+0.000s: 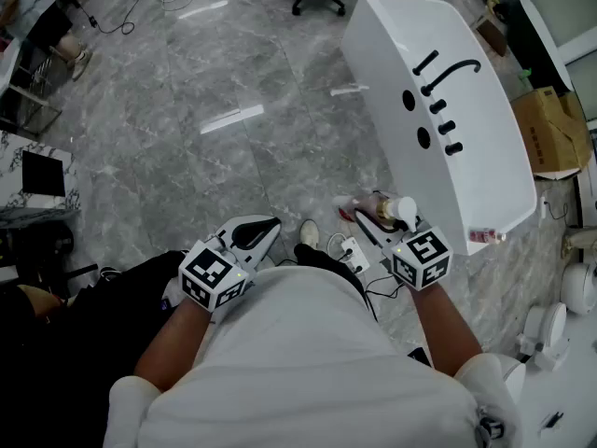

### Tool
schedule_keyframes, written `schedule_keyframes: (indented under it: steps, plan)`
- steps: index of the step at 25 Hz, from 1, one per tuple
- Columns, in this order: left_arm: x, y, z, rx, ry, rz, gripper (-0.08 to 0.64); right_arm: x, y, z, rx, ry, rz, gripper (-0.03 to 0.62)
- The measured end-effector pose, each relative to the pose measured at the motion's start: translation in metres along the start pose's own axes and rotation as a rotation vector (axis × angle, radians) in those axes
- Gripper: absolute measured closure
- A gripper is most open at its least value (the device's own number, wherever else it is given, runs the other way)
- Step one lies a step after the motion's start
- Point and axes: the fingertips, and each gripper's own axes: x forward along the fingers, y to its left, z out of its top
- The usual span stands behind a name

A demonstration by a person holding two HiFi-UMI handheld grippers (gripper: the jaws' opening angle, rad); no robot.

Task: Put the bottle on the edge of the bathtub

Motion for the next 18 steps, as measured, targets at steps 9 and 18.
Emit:
schedule_keyframes:
  steps: [9,18]
  plan:
    - [0.076,0.002,0.054,0.024,-0.013,0.002,0.540,0.002,-0.081,0.026,-0.042,-0.022,0.017,0.367]
    - [0.143,-0.002,0.086,0.036,-0.019,0.010,0.540,0.000,-0.155,0.020,-0.014,-0.012,0.006,0.367]
